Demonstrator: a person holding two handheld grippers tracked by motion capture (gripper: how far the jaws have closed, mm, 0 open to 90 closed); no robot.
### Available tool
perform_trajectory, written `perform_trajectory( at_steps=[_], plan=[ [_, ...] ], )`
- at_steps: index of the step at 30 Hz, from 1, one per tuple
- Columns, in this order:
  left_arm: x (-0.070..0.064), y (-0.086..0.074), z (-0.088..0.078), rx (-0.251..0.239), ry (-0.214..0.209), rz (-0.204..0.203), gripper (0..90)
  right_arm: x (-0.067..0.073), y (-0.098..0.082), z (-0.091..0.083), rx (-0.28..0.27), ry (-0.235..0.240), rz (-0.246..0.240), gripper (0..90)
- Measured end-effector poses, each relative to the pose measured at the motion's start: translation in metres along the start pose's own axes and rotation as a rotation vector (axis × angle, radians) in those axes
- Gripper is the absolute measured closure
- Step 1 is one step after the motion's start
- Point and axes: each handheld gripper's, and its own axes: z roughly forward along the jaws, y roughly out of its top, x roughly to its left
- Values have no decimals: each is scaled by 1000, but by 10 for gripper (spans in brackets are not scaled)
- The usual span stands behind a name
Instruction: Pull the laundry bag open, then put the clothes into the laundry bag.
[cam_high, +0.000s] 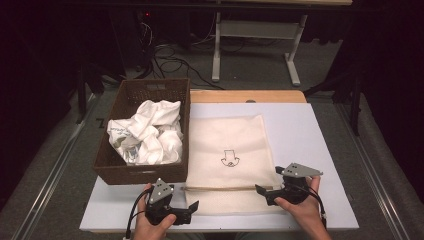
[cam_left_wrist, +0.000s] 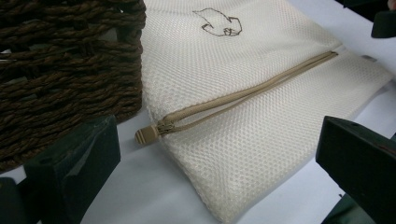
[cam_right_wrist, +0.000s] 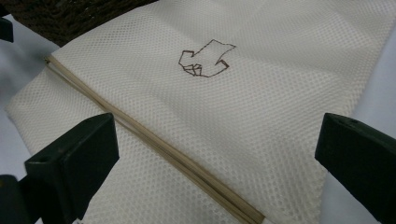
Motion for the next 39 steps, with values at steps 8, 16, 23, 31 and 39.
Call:
perform_trajectory(
  at_steps=[8,16,23,31,39],
  plan=[
    [0,-2,-1,-2,-10,3,1,5,3,5,7,30,-12,1],
    [-3,-2,0,4,-12,21,2,11,18,9,9,82,-41,2],
    [-2,-2,0,-5,-8,14,2,12,48,25,45,110,-106,2],
    [-5,-2,1,-3,-19,29,3,10,43,64,152,94,-176,0],
    [-9,-3,3,5,-27,37,4,12,34,80,228,124,-217,0]
  ],
)
